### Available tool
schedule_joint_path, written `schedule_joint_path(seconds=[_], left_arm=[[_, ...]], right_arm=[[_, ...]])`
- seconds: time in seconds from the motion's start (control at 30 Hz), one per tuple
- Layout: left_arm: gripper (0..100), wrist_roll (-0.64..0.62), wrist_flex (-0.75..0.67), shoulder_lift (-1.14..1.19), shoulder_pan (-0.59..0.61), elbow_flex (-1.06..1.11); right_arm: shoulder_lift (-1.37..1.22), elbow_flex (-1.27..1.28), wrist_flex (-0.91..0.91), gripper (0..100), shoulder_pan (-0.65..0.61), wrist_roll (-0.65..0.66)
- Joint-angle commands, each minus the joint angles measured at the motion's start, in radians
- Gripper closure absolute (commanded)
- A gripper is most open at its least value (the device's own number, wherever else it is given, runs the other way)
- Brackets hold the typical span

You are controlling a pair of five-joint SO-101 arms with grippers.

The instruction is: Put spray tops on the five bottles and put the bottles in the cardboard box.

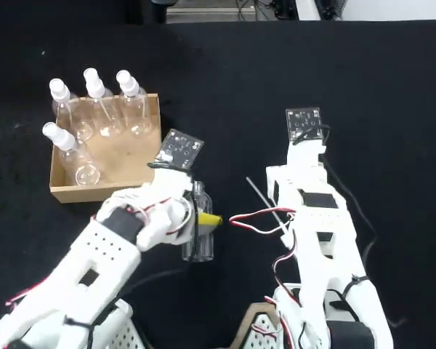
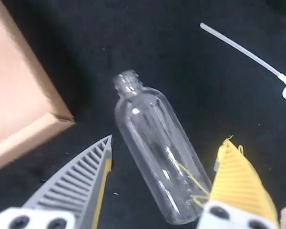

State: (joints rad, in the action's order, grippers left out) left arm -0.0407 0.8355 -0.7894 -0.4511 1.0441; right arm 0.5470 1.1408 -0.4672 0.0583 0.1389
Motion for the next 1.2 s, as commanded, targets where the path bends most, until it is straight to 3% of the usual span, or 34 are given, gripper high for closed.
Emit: schedule_joint_path(seconds=[0.0,0.53,0.6,0.7,0.77,0.83,1.0,1.17], left_arm=[[67,-0.072,-0.031,0.101,-0.054,-0.051],[68,-0.092,-0.031,0.446,-0.051,-0.185],[76,-0.092,-0.029,0.46,-0.051,-0.183],[96,-0.092,-0.029,0.463,-0.051,-0.179],[95,-0.077,-0.018,0.462,-0.051,-0.176],[92,0.031,0.054,0.462,-0.051,-0.185],[97,0.384,0.27,0.436,-0.019,-0.182],[97,0.638,0.373,0.37,0.174,-0.183]], right_arm=[[0.001,-0.016,0.028,98.2,0.012,-0.006],[0.001,-0.015,0.028,98.3,0.011,-0.003],[0.001,-0.015,0.028,98.3,0.011,-0.003],[0.001,-0.015,0.028,98.3,0.011,-0.002],[0.001,-0.015,0.028,98.3,0.011,-0.002],[0.001,-0.012,0.028,98.3,0.011,-0.002],[-0.002,-0.013,0.028,98.3,0.005,-0.002],[-0.004,-0.015,0.028,98.3,0.005,-0.002]])
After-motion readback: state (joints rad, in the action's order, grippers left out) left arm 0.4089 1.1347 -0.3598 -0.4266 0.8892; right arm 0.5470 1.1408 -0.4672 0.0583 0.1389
